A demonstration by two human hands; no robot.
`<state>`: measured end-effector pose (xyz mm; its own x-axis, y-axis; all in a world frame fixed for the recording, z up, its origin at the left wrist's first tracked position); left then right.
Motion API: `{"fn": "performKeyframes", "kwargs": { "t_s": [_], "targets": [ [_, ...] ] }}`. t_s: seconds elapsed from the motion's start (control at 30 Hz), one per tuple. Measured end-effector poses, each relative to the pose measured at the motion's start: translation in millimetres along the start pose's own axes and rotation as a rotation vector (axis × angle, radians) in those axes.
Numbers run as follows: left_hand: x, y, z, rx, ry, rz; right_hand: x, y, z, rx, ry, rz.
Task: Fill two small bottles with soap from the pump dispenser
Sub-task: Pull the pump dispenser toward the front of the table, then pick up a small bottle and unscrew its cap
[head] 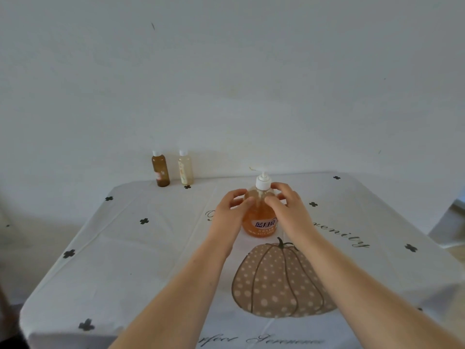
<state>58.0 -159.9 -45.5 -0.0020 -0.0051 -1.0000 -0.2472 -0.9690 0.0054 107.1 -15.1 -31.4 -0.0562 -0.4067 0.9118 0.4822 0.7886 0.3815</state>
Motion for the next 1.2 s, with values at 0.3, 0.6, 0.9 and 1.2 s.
{"fn": "performKeyframes", "kwargs": {
  "t_s": [0.3, 0.6, 0.9, 1.2],
  "targets": [
    [-14, 31, 17, -0.094, 0.064, 0.05, 54, 5, -33, -0.38, 0.309, 0.014],
    [-1, 123, 54, -0.292, 0.065, 0.086, 82, -91, -9, 0.038, 0.289, -0.071],
    [13, 155, 123, -0.21, 0.072, 0.196, 69, -165, 86, 0.164, -0.071, 0.014],
    [15, 144, 168, -0.107, 0.114, 0.187, 64, -204, 124, 0.234, -0.157, 0.084]
  ]
}}
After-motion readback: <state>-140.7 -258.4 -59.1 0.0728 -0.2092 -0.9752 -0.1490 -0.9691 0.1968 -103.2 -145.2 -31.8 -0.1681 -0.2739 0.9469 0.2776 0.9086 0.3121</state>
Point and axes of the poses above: each hand's wrist, its own z-axis towards the middle knuckle, its own y-axis out of the back of the hand, x = y × z, the point moved 4 cm from there along z, towards the middle knuckle, and after that the axes turned 2 degrees about -x, right-handed, at the moved point
